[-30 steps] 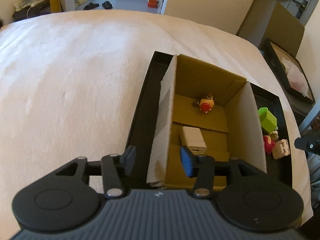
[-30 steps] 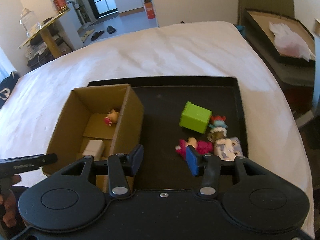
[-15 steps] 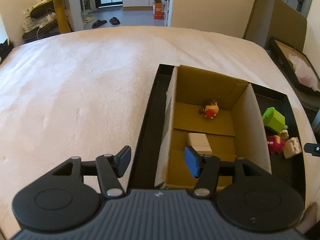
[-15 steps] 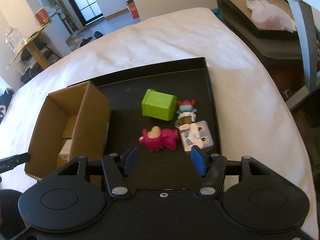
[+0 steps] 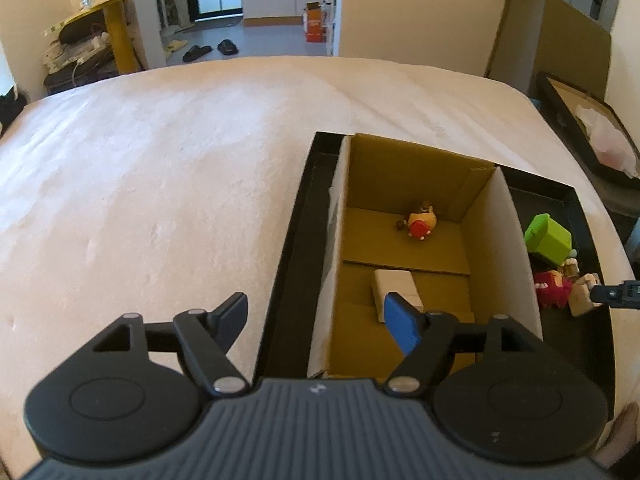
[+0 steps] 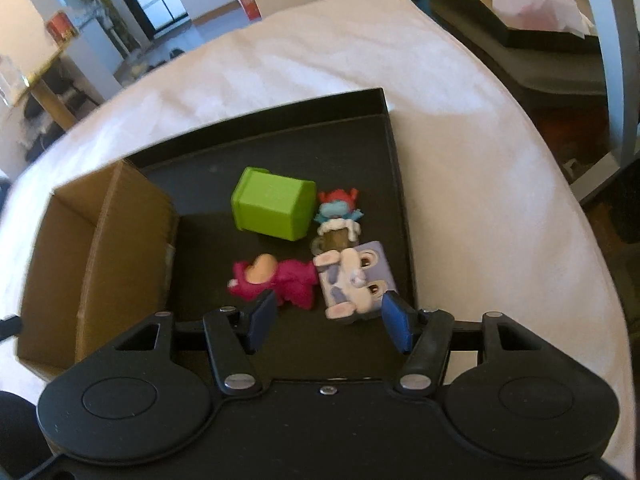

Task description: Organize rigid objects

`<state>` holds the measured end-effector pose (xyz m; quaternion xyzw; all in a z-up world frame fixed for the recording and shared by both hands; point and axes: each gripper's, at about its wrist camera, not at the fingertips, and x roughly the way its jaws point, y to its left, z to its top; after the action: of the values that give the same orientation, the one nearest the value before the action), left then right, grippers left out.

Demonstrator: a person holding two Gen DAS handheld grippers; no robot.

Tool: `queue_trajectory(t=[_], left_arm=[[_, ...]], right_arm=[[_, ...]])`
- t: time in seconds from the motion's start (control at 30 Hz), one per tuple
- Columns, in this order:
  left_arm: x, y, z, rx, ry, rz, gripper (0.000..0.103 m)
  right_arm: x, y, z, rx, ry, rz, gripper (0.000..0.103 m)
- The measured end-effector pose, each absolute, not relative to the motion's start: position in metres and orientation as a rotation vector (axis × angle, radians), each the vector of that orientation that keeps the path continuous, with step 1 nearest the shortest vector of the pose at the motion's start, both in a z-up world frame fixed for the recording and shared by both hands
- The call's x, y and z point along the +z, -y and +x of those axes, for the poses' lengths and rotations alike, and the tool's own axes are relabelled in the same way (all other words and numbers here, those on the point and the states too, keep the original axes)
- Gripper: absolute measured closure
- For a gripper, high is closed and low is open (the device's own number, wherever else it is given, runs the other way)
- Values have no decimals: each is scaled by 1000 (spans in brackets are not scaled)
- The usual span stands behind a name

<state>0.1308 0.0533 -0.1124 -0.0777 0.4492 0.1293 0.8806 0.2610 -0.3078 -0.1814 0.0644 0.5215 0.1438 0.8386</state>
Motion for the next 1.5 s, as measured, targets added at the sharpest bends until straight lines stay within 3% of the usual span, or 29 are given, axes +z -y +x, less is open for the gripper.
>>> queue_trajectory(t=[0.3,0.57,0.67,0.7,0.8,0.93,1.0,1.07,1.1,1.13,1.5], left_arm=[[-113,-56,134,288,-946,-187,29],[-112,-50,138,307,-950,-171,29],[-112,-51,137,320,-955,-177,29],[-111,-51,136,323,-954,-183,29],[-107,-52,135,321,-945,-199,29],[-106,-49,134,318,-944,-178,29],[-106,-50,133,314,-941,-184,29],[-106,-51,132,311,-941,-191,29],[-106,-52,131,309,-940,-191,29],[-106,-52,130,308,-939,-191,29],[-108,-56,132,302,-932,-207,29]], right_arm=[[-189,303,267,316,-1085,87,39],[-207,306,275,297,-1125,64,46],[-212,305,277,300,-1141,58,71],[-214,305,276,305,-1151,54,84],[-210,303,272,324,-1145,34,103],[-203,303,269,340,-1135,40,103],[-203,307,269,341,-1154,85,97],[-199,314,270,342,-1145,141,80],[-195,318,270,339,-1130,162,64],[-193,319,269,333,-1117,168,55],[-193,313,283,308,-1086,167,52]])
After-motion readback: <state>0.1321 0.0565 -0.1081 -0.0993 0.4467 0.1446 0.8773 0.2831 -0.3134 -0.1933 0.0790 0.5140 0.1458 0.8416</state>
